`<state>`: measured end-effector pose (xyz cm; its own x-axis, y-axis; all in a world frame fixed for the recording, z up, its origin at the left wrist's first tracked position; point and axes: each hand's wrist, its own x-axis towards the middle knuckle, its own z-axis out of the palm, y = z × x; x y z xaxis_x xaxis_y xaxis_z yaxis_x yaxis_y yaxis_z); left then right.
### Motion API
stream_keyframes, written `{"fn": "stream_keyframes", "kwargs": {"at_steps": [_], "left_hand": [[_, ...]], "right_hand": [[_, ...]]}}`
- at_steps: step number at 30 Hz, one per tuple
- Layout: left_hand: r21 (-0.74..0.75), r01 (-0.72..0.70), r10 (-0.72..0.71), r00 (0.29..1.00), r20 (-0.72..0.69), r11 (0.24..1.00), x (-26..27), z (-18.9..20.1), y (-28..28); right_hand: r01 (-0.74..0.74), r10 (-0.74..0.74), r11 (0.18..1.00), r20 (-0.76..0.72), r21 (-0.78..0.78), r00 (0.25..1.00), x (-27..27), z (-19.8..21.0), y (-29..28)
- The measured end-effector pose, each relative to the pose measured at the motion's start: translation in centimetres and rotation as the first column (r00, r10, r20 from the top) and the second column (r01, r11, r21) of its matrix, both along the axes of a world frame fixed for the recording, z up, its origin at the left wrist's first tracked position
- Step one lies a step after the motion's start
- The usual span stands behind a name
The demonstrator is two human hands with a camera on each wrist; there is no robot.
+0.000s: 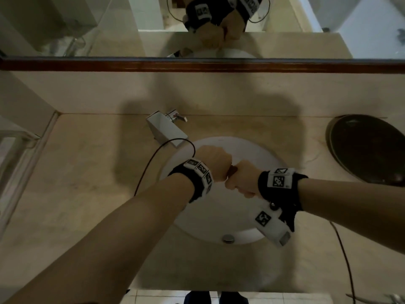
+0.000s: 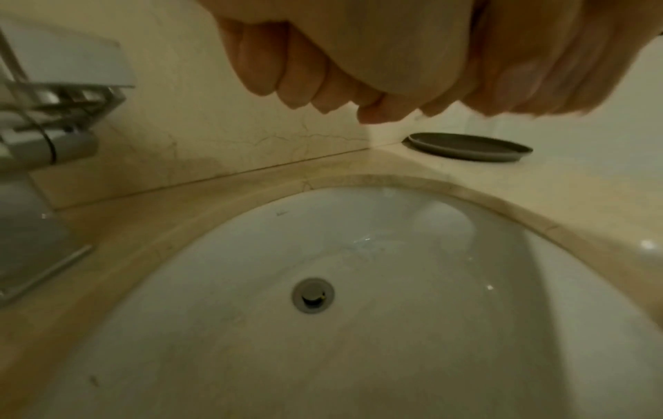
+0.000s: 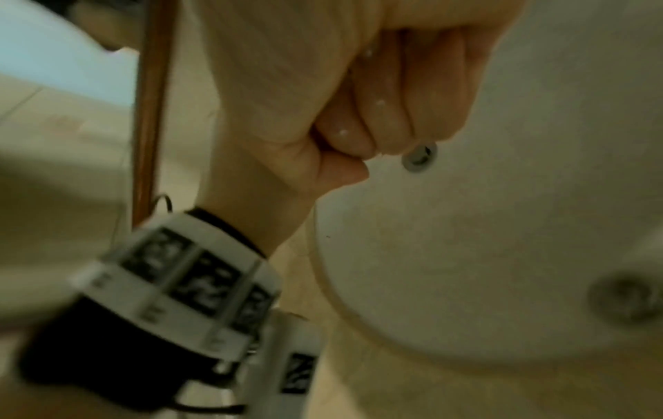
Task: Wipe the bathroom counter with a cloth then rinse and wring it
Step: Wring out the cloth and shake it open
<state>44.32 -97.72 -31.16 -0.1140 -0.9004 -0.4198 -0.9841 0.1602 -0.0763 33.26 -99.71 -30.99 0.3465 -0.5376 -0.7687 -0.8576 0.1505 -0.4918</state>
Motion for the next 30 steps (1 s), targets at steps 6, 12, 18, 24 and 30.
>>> {"fn": "stream_keyframes", "kwargs": {"at_steps": [6, 12, 18, 24, 30], "left_hand": [[-0.012, 0.209, -0.208, 0.976, 0.069, 0.978, 0.5, 0.8, -0.7], [-0.001, 0.323, -0.322, 0.943, 0.086, 0.946, 0.8, 1.6, -0.7], [-0.017, 0.364, -0.363, 0.93, 0.06, 0.931, 1.3, 1.7, -0.8], [0.011, 0.348, -0.348, 0.935, 0.07, 0.937, 1.0, 1.2, -0.3], [0.016, 0.263, -0.264, 0.963, 0.062, 0.965, 0.9, 1.4, 0.1]], "right_hand": [[0.216, -0.289, 0.897, 0.141, 0.387, 0.947, -0.4, 0.6, 0.5], [0.363, -0.529, 0.715, 0.123, 0.597, 0.839, -1.0, 0.6, 1.4], [0.418, -0.648, 0.614, 0.126, 0.67, 0.751, -0.8, 0.9, 2.2], [0.39, -0.641, 0.617, 0.149, 0.684, 0.753, -1.0, 0.3, 2.8], [0.289, -0.388, 0.865, 0.181, 0.411, 0.904, -0.8, -0.2, 1.9]]}}
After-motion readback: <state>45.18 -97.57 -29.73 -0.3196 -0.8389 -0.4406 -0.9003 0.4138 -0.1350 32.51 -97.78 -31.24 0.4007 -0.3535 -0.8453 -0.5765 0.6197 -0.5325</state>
